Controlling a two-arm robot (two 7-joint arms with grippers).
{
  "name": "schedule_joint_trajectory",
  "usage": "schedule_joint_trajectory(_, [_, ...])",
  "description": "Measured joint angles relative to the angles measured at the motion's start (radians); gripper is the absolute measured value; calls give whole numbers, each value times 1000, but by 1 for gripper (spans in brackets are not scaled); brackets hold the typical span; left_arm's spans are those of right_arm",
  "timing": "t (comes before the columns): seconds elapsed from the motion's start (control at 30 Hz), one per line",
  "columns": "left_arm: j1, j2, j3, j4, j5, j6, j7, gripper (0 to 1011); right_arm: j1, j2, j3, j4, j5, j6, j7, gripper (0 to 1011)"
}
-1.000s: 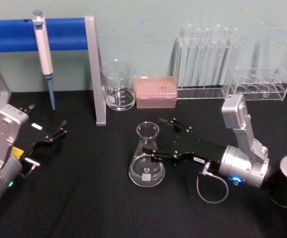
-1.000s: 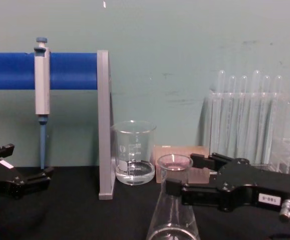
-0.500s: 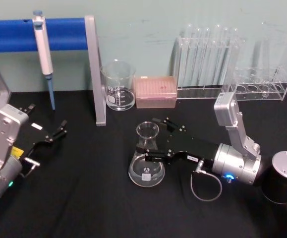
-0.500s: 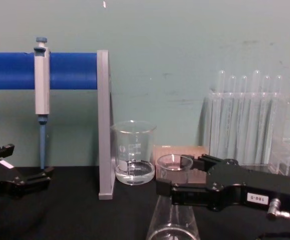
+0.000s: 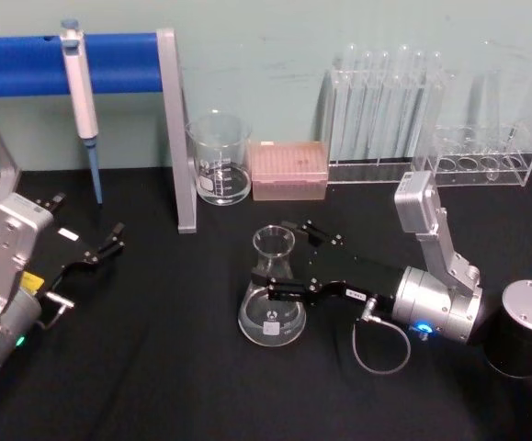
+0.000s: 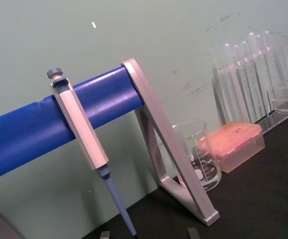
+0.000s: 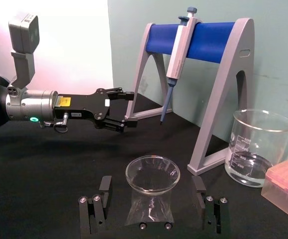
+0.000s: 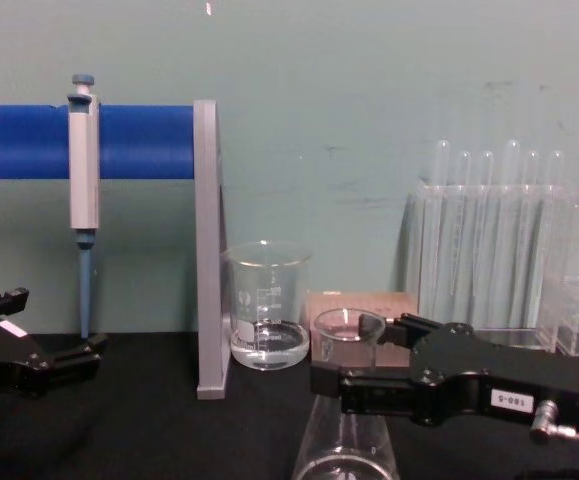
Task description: Grasp the erlenmeyer flask with one hand, shake it three times, then place it back.
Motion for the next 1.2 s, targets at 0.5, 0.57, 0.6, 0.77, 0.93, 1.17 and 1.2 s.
schedule_joint_trajectory(0.5, [0,0,0,0,0,0,0,1002,2,1,-4,1,-7,-5,-6,1002])
schedule_joint_trajectory(0.57, [0,0,0,0,0,0,0,1001,2,1,-4,0,-7,-5,-6,1002])
schedule_joint_trajectory(0.6, [0,0,0,0,0,0,0,1001,2,1,-4,0,-7,-5,-6,1003])
schedule_joint_trajectory(0.77, [0,0,0,0,0,0,0,1001,2,1,-4,0,-7,-5,-6,1002])
schedule_joint_trajectory(0.93, [0,0,0,0,0,0,0,1001,2,1,-4,-1,-7,-5,-6,1003])
schedule_joint_trajectory(1.17, [0,0,0,0,0,0,0,1001,1,1,-3,-1,-6,-5,-6,1002])
schedule_joint_trajectory(1.2, [0,0,0,0,0,0,0,1001,1,1,-3,-1,-6,-5,-6,1002])
